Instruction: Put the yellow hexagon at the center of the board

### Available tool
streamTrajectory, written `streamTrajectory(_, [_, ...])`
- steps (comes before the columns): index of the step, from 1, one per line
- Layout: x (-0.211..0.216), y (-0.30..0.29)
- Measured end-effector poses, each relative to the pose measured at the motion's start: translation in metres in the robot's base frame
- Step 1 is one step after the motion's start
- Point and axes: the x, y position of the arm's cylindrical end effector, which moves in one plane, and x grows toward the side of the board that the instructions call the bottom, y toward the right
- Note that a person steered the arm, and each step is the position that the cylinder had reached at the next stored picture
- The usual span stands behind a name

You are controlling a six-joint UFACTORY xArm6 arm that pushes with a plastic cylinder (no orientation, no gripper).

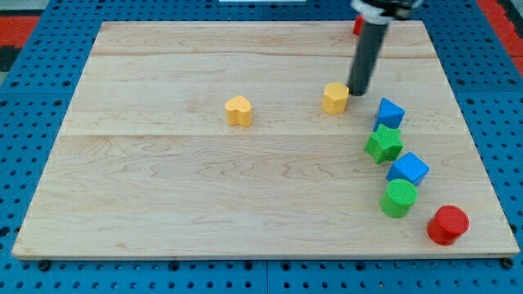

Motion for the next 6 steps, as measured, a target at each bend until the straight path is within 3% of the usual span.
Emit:
streamTrajectory(1, [0.022,-0.065])
streamTrajectory(3, [0.062,-0.026])
streamTrajectory(4, [0.081,-0.063])
streamTrajectory(6, [0.040,-0.126])
